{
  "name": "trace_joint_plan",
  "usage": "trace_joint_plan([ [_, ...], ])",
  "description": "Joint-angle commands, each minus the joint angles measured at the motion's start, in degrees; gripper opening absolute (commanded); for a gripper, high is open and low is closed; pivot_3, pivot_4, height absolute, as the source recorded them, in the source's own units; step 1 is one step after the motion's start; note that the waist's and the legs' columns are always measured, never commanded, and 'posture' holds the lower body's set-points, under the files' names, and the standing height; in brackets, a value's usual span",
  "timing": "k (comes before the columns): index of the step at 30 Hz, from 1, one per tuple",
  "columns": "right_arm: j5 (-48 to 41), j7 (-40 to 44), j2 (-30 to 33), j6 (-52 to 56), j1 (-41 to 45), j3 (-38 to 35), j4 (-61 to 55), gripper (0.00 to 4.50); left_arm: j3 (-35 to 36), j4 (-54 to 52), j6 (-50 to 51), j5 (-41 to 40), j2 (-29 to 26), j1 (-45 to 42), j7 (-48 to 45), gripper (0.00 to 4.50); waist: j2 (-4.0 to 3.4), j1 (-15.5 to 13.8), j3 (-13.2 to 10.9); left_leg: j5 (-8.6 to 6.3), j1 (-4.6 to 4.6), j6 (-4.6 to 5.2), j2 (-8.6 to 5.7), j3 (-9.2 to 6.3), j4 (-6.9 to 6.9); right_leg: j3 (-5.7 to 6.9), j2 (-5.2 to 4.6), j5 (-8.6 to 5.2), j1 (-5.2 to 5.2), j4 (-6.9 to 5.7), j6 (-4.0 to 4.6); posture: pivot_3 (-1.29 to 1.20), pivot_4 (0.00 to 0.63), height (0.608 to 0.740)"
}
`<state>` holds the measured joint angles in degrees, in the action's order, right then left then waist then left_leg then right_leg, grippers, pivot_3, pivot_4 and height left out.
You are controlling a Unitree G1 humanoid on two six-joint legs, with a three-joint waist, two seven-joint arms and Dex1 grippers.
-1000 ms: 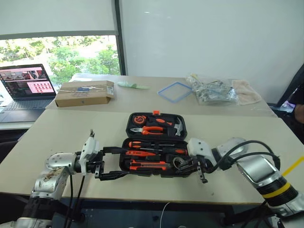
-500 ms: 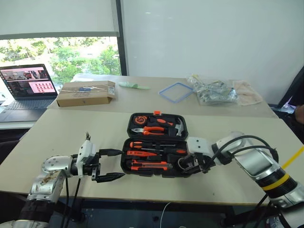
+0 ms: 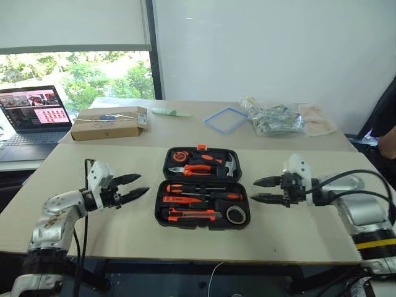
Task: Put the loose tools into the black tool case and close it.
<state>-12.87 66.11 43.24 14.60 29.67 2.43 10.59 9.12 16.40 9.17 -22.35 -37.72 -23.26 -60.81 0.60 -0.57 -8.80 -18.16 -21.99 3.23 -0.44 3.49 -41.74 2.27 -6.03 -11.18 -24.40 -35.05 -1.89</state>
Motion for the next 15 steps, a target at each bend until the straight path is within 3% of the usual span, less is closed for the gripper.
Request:
trace_joint_plan([
  [1,8.4,-10.0,-3.8,-9.5,4.1,2.4,8.5,1.22,-3.1,3.0,2.4,5.6,2.4,-5.0,8.4,1.59,0.00,0.1,0.0,0.01,-0.03,-0.02,-0.02,0.01,0.00,0.00,0.00,0.00,-0.01,-0.02,0.00,0.00,0.150,0.740],
  [5,12.2,-12.2,-7.5,-15.4,8.3,5.2,17.1,0.00,-6.8,6.2,4.8,9.8,3.9,-8.5,11.2,0.17,0.00,0.6,0.0,0.07,-0.08,-0.11,-0.11,0.01,0.02,0.00,0.03,0.01,-0.06,-0.11,-0.01,0.00,0.150,0.740],
  [6,12.9,-12.6,-8.4,-16.6,9.4,5.7,19.2,0.00,-7.7,6.8,5.4,10.2,4.1,-9.2,10.9,0.04,0.00,0.7,0.0,0.08,-0.10,-0.11,-0.13,0.00,0.06,0.00,0.03,0.01,-0.10,-0.10,-0.01,0.00,0.150,0.740],
  [10,14.2,-11.1,-10.8,-18.7,12.4,7.6,24.0,0.00,-10.4,7.1,7.3,10.2,5.6,-11.0,8.2,0.04,0.00,1.3,0.0,0.08,-0.13,-0.11,-0.17,0.00,0.18,0.01,0.01,-0.03,-0.13,0.02,-0.07,0.00,0.150,0.740],
  [15,12.7,-7.7,-12.0,-16.0,12.0,8.3,20.1,0.00,-12.9,3.7,10.6,9.5,6.4,-10.5,4.6,0.04,-0.02,1.4,0.0,0.08,-0.14,-0.12,-0.17,-0.02,0.23,0.03,0.00,-0.05,-0.13,0.06,-0.10,0.00,0.150,0.740],
])
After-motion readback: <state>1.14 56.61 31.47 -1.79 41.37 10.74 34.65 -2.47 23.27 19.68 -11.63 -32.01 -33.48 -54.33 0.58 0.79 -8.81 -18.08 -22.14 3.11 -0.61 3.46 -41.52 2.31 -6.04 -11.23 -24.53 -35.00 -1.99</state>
